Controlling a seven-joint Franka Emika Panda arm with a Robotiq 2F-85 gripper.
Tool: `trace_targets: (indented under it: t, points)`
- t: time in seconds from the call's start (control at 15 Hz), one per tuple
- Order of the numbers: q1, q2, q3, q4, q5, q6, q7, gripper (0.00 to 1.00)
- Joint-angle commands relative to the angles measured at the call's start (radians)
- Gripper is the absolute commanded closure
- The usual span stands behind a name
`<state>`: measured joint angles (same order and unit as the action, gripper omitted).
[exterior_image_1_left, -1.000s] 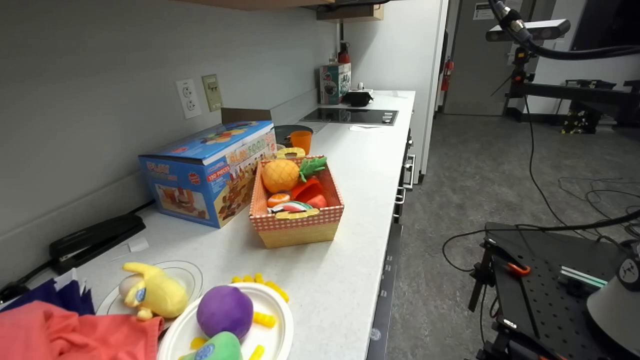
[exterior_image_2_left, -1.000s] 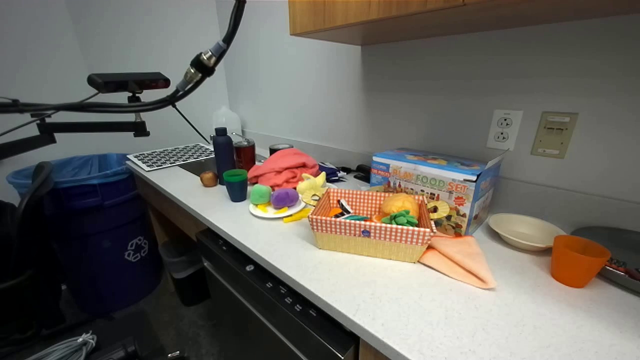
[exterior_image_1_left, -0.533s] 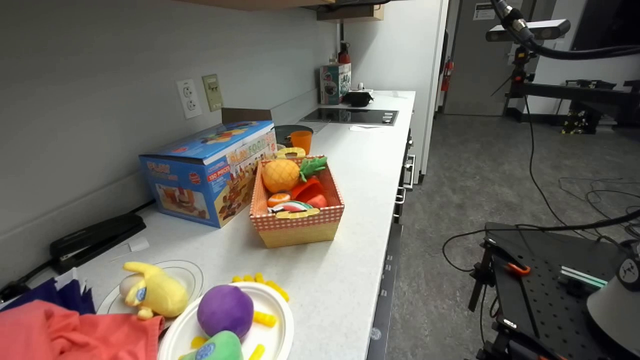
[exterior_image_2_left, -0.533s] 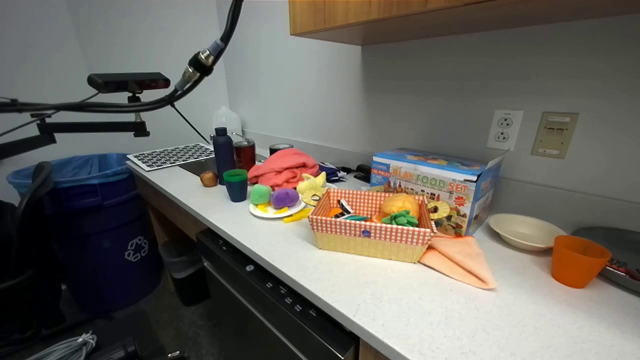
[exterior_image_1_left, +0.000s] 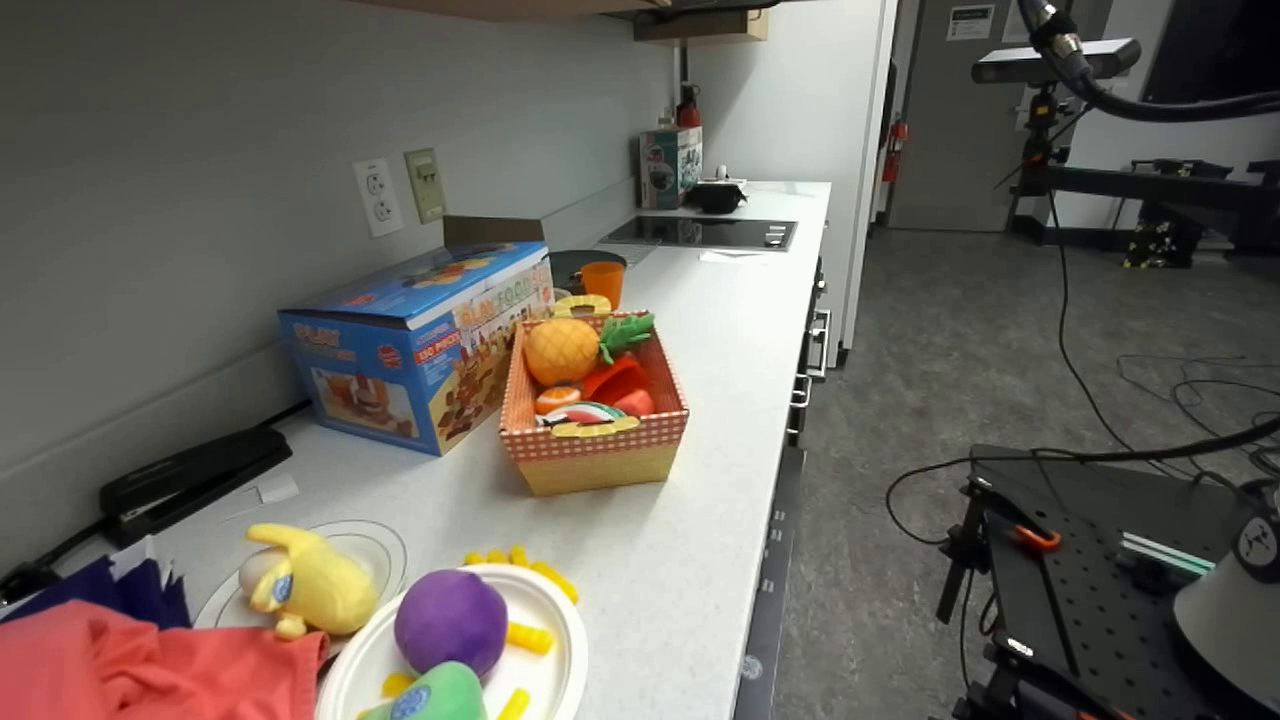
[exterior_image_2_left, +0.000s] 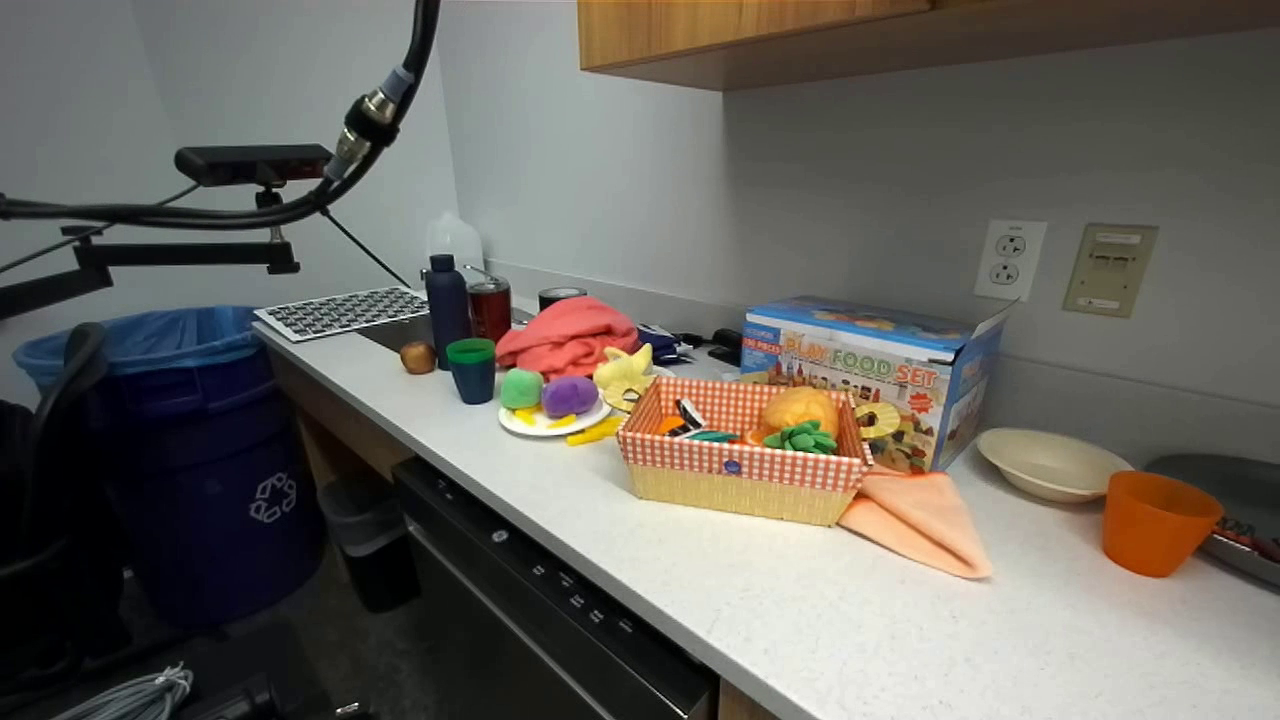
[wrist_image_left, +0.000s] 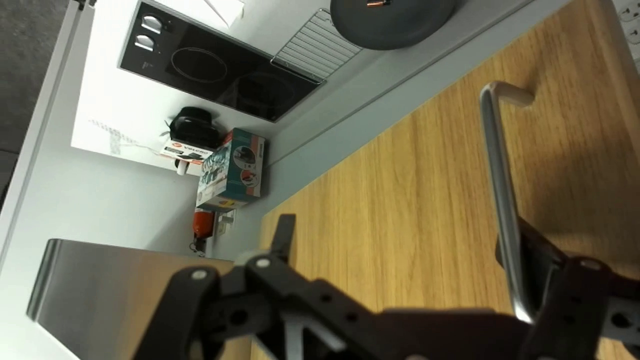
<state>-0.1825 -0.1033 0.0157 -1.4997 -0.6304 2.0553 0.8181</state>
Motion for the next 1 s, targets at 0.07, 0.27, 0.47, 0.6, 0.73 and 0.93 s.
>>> trace_targets:
  t: [0.07, 0.27, 0.47, 0.6, 0.73, 0.93]
  points:
    - [-0.023, -0.149, -0.054, -0.132, -0.048, -0.047, 0.05, 0.0]
    - [-0.039, -0.198, -0.064, -0.191, -0.045, -0.018, 0.055, 0.0]
    - [-0.054, -0.247, -0.071, -0.25, -0.047, 0.022, 0.05, 0.0]
    - [-0.07, -0.283, -0.074, -0.3, -0.072, 0.079, 0.053, 0.0]
    - [-0.088, -0.317, -0.076, -0.349, -0.08, 0.121, 0.041, 0.0]
    - [-0.121, -0.369, -0.08, -0.413, -0.067, 0.177, 0.027, 0.0]
